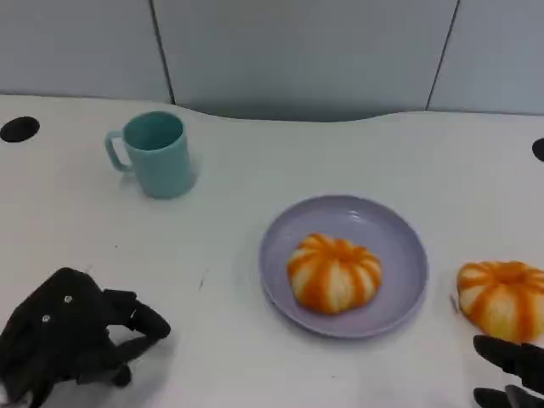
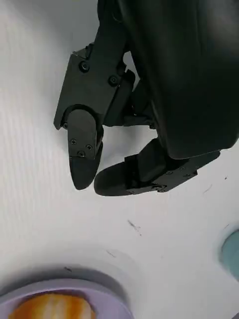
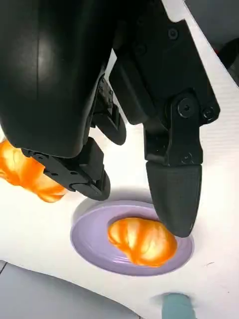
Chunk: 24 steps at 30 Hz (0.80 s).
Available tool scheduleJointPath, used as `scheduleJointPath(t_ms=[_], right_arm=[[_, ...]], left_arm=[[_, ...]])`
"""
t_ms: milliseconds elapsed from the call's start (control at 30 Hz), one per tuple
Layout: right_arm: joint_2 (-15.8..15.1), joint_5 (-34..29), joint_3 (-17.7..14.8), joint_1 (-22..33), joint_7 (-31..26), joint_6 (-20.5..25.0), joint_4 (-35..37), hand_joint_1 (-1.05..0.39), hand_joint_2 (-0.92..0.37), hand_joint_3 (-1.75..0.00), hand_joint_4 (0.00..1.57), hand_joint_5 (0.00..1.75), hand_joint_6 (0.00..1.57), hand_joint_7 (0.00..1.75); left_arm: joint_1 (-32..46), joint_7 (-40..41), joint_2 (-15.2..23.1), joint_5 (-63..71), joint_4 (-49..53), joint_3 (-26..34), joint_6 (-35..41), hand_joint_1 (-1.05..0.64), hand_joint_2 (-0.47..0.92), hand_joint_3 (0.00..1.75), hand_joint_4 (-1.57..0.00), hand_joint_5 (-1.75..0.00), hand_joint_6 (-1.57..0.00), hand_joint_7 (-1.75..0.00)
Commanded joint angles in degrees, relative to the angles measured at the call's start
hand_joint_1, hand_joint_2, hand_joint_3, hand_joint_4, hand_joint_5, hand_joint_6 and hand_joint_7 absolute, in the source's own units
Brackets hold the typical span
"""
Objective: Grasp the bread from the table and place it into the plate.
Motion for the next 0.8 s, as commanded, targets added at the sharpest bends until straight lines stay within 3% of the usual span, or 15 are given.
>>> scheduleJointPath(t_ms=[33,267,800], right_arm=[[-0.36,0.69,-0.62,0.06,-0.53,2.21,-1.74,-0.51,-0.92,-0.5,0.64,0.01,0.48,0.01],[-0.21,0.49,-0.47,0.11,-0.51,1.49,-1.9,-0.51,-0.92,-0.5,0.65,0.01,0.48,0.0],[-0.49,0.15,-0.63,-0.13,-0.2,0.07,-0.45,-0.51,-0.92,-0.5,0.65,0.01,0.48,0.0]], left_arm=[[1.59,0.48,0.59,-0.14,-1.81,0.69,1.67,-0.47,0.92,0.4,-0.6,-1.38,-0.67,-0.86],[3.04,-0.68,0.94,-1.1,-5.42,0.92,5.05,-0.45,0.92,0.41,-0.54,-1.53,-0.65,-0.84],[2.43,-0.91,1.32,-1.33,-4.48,-0.01,5.04,-0.45,0.92,0.4,-0.51,-1.57,-0.63,-0.81]])
